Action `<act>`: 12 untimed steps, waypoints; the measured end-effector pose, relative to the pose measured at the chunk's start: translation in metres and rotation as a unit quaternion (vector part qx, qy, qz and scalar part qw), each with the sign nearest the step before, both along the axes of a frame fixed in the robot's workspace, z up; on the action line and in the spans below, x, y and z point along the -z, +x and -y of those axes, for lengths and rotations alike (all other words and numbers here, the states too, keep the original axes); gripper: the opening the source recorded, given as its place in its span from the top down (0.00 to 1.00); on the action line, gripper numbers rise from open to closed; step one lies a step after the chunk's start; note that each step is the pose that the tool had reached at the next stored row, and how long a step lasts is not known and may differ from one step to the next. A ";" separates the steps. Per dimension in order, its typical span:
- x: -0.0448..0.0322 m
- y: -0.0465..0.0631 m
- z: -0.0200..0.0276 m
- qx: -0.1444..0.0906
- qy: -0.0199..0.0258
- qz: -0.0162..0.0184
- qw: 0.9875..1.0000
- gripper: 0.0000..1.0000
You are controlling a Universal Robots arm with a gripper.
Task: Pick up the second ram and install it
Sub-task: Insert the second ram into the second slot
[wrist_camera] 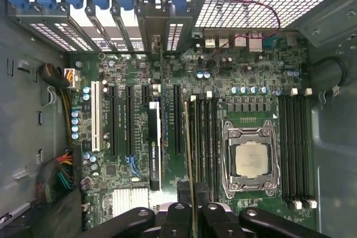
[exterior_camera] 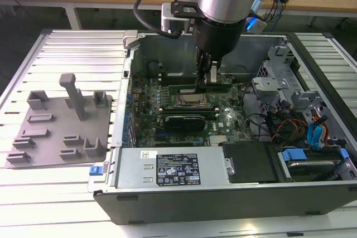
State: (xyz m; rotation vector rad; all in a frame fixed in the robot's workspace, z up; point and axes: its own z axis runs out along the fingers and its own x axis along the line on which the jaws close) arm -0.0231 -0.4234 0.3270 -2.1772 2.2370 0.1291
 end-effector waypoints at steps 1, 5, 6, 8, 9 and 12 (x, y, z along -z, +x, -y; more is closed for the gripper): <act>0.0012 0.000 0.0000 0.000 0.000 0.000 1.000 0.89; 0.0045 0.000 0.0000 0.000 0.000 0.000 1.000 0.89; 0.0050 0.000 0.0000 0.000 0.000 0.000 1.000 0.89; 0.0082 0.000 0.0000 0.000 0.000 0.000 1.000 0.89; 0.0092 0.000 0.0000 0.000 0.000 0.000 1.000 0.89; 0.0121 0.000 0.0000 0.000 0.000 0.000 1.000 0.89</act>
